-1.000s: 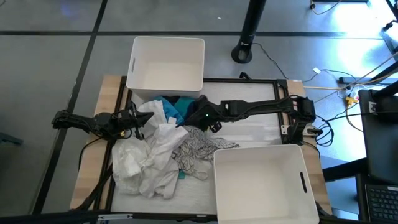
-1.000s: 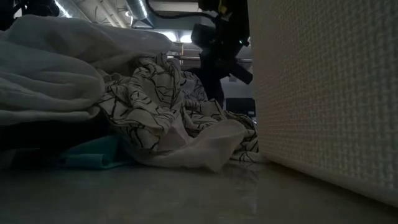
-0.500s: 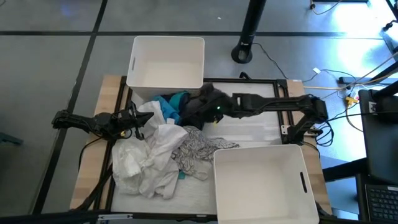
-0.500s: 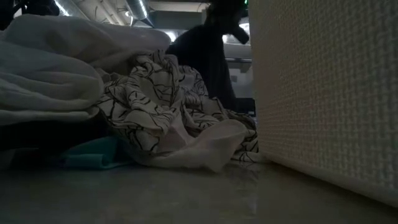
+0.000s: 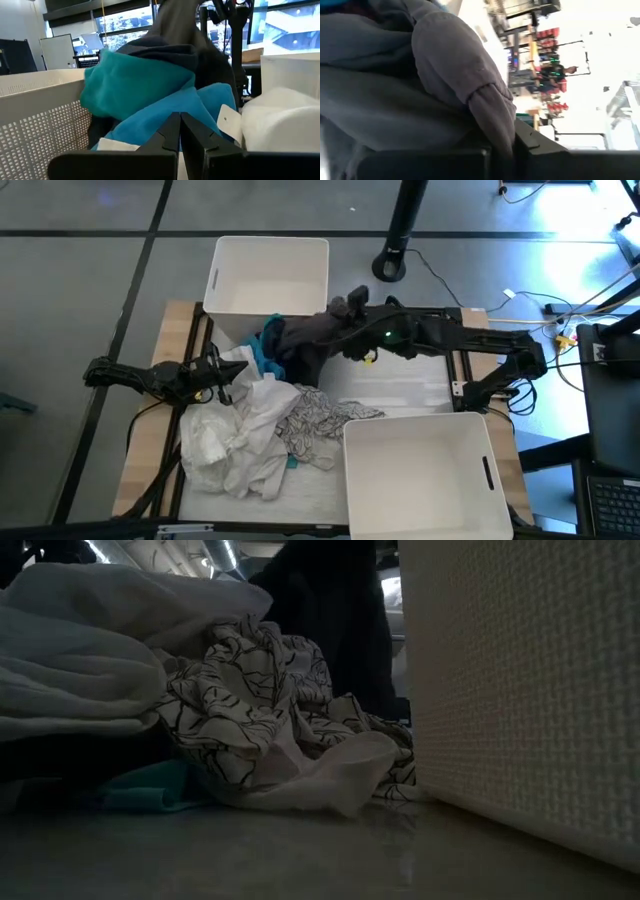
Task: Sort clothes
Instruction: Put the black shorts into the top white laundry organizer
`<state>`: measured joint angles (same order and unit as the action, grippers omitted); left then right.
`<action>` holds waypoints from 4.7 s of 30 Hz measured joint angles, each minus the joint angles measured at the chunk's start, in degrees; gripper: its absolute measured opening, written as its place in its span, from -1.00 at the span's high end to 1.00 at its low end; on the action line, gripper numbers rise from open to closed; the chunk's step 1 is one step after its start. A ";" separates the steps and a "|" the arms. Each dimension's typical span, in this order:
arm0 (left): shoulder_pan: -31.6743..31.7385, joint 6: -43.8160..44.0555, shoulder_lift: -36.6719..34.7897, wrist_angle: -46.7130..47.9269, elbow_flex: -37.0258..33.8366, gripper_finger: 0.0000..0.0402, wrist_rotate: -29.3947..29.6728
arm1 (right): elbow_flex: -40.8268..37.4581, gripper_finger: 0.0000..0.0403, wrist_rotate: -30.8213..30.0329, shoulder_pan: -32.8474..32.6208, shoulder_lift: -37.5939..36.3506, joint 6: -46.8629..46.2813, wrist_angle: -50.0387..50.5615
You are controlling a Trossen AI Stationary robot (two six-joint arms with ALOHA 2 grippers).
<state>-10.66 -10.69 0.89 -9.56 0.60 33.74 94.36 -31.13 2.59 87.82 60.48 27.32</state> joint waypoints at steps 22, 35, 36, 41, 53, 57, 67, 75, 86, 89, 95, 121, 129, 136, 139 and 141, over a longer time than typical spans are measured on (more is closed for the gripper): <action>0.00 -1.56 0.00 -0.09 0.00 0.98 0.00 | 17.12 0.94 -5.86 0.07 -1.23 8.16 5.44; 0.00 -1.53 0.01 -0.50 0.00 0.98 0.09 | 18.48 0.94 6.25 6.80 -0.02 22.32 -25.70; 0.00 -1.53 0.01 -0.48 0.00 0.98 0.09 | 18.48 0.93 8.41 7.90 0.45 22.30 -27.52; 0.00 -1.52 0.01 -0.52 0.00 0.98 0.16 | 18.41 0.88 17.67 13.49 3.37 19.40 -36.65; 0.00 -1.69 0.01 -0.49 0.00 0.98 0.46 | 18.33 0.89 29.69 22.51 13.37 19.07 -69.13; 0.00 -1.69 -0.01 -0.48 0.00 0.98 0.46 | 18.37 0.88 35.90 25.55 16.58 17.58 -74.89; 0.00 -0.76 0.00 -0.14 0.00 0.98 0.46 | 23.70 0.90 38.57 29.97 24.10 3.51 -65.78; 0.00 0.06 0.00 0.02 0.00 0.98 0.46 | 23.94 0.92 37.72 29.68 28.23 -4.42 -48.97; 0.00 0.04 0.01 0.01 0.00 0.98 0.46 | 23.94 0.75 37.31 28.84 29.52 -15.70 -27.10; 0.00 0.10 0.01 0.00 0.00 0.98 0.46 | 23.92 0.59 38.21 28.48 29.54 -17.96 -24.33; 0.00 0.27 0.00 0.00 0.00 0.98 0.46 | 24.20 0.08 38.70 28.06 29.46 -18.44 -16.49; 0.00 1.35 0.01 0.51 0.00 0.98 0.44 | 28.33 -0.41 34.42 20.59 20.54 -23.04 49.81; 0.00 1.46 0.01 0.48 0.00 0.98 0.44 | 18.69 -0.41 30.32 12.76 20.56 -32.51 43.43; 0.00 1.70 0.01 0.44 0.00 0.98 0.44 | 13.75 -0.41 22.76 10.41 20.56 -40.43 34.67; 0.00 1.72 0.01 0.44 0.00 0.98 0.44 | 11.04 -0.41 19.82 10.49 20.56 -41.17 31.40; 0.00 1.72 0.01 0.44 0.00 0.98 0.44 | 9.25 -0.41 17.55 10.49 20.56 -41.15 28.22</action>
<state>-10.66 -8.97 0.91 -9.13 0.60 34.17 103.61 -13.58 13.08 108.38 19.33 55.54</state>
